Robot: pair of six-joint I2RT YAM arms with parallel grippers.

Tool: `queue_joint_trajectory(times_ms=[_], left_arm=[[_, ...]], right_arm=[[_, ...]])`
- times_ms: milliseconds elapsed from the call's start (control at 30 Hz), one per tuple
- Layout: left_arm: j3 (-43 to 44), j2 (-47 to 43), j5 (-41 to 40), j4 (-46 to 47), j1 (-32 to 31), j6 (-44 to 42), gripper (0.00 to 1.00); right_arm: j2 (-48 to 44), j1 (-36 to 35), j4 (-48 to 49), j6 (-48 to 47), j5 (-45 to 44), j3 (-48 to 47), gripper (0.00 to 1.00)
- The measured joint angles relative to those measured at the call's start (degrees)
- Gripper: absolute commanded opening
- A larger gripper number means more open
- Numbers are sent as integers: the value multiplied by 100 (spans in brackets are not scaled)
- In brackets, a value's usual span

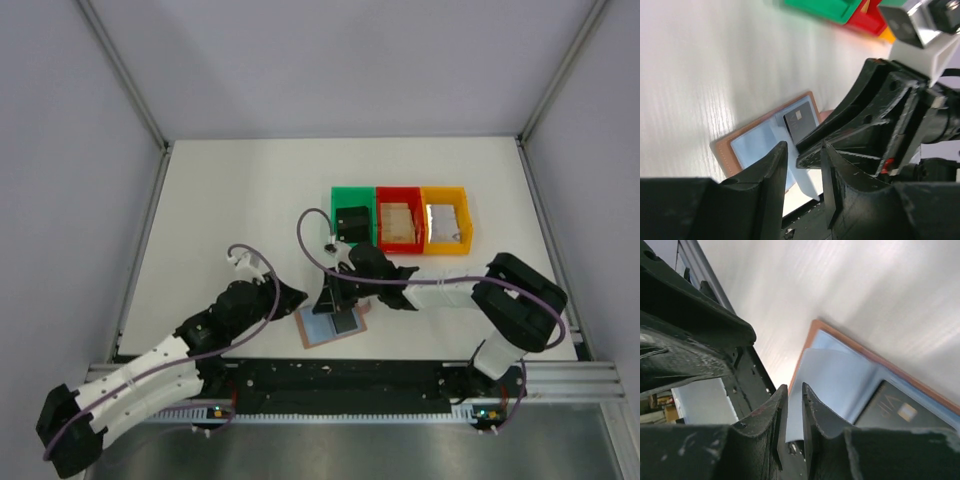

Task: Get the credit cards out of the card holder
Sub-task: Remove the credit card from the card holder.

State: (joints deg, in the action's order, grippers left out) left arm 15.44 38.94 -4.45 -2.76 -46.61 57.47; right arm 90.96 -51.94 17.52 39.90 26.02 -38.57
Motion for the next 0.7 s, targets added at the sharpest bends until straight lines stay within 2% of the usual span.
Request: queue_joint_trajectory(times_ms=[67,200,367,533,700], left_arm=[[-57,-507,-212,-275,0,61,38],[-94,-1377,-542,-896,0,142,40],[-96,-2079,-811,-1340,0,201,42],[-98,-1989,-796,-1403,0,260,42],[-98,-1279,-492,-1045,0,295,45]], right_arm=[[208,-142,-24,-35,24,-249,22],[629,-431,-170,-107,83,-697,34],[1016,-575,-363,-175,146,-1075,37],[920,-568,-780,-363,-151,-1071,38],[68,-295,-1438,-667,-774,-885,38]])
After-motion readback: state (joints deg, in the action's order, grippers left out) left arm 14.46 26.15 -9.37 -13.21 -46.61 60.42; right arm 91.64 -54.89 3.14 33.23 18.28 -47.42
